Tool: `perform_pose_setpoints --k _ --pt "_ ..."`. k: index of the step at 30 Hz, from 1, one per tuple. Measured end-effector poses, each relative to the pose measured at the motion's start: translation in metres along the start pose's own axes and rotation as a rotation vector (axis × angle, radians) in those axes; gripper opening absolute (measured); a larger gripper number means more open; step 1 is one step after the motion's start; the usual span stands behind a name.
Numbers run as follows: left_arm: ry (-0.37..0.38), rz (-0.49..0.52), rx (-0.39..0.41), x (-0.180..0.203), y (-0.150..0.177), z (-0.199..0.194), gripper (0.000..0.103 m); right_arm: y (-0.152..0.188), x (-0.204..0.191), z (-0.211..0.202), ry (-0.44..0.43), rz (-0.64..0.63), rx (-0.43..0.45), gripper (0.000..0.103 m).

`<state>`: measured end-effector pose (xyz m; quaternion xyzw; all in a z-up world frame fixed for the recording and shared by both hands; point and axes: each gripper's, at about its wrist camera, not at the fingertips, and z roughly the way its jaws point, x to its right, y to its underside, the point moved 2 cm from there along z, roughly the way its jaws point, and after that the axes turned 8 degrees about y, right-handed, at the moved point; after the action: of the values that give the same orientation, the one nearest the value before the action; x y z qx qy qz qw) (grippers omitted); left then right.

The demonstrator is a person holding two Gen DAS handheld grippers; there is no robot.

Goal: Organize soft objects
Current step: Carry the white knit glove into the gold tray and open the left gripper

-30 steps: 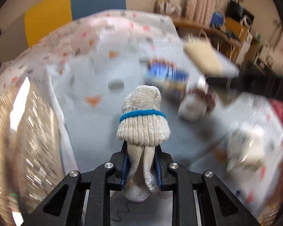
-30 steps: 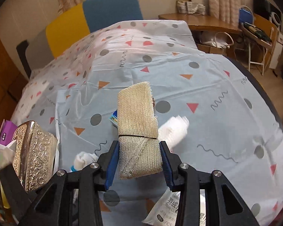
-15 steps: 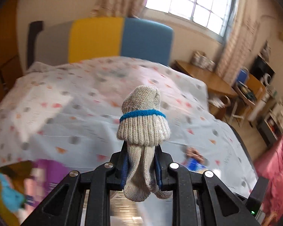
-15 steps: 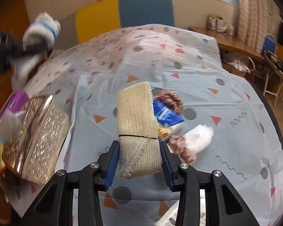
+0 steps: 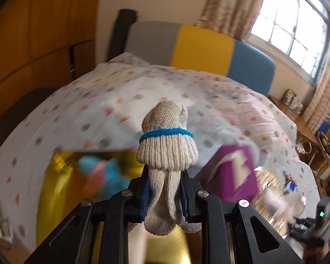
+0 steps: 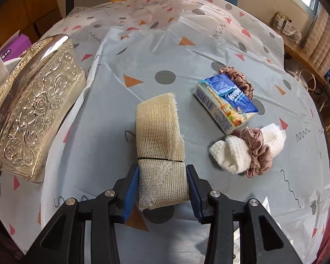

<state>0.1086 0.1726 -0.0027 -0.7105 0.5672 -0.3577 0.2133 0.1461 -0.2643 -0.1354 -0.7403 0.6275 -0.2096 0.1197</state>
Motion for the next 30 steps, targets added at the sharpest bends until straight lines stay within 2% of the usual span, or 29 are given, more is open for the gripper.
perform_pose_setpoints --k 6,9,12,15,18,21,23,27,30 --pt "-0.062 -0.136 -0.047 -0.066 0.056 -0.024 0.024 0.002 0.001 0.004 0.0 0.002 -0.015 0.045" --pt "-0.084 -0.186 -0.07 -0.088 0.074 -0.03 0.024 0.001 0.0 0.007 0.019 -0.011 -0.016 0.045" --pt "-0.102 -0.222 -0.096 -0.104 0.087 -0.029 0.024 0.002 -0.001 0.006 0.028 -0.017 -0.011 0.044" --pt "-0.075 -0.253 -0.131 -0.106 0.093 -0.02 0.024 0.004 -0.003 0.005 0.036 -0.034 -0.003 0.044" --pt "-0.043 -0.248 -0.148 -0.1 0.094 -0.011 0.027 0.004 -0.003 0.004 0.04 -0.039 0.001 0.044" --pt "-0.047 -0.22 -0.161 -0.096 0.092 0.003 0.041 0.005 -0.004 0.002 0.048 -0.043 0.006 0.044" --pt "-0.052 -0.207 -0.168 -0.094 0.092 0.009 0.056 0.006 -0.005 0.002 0.058 -0.056 0.014 0.044" --pt "-0.079 -0.197 -0.181 -0.095 0.099 0.012 0.058 0.007 -0.007 0.001 0.063 -0.057 0.017 0.044" --pt "-0.134 -0.146 -0.149 -0.091 0.101 0.003 0.058 0.006 -0.006 0.001 0.063 -0.051 0.013 0.044"
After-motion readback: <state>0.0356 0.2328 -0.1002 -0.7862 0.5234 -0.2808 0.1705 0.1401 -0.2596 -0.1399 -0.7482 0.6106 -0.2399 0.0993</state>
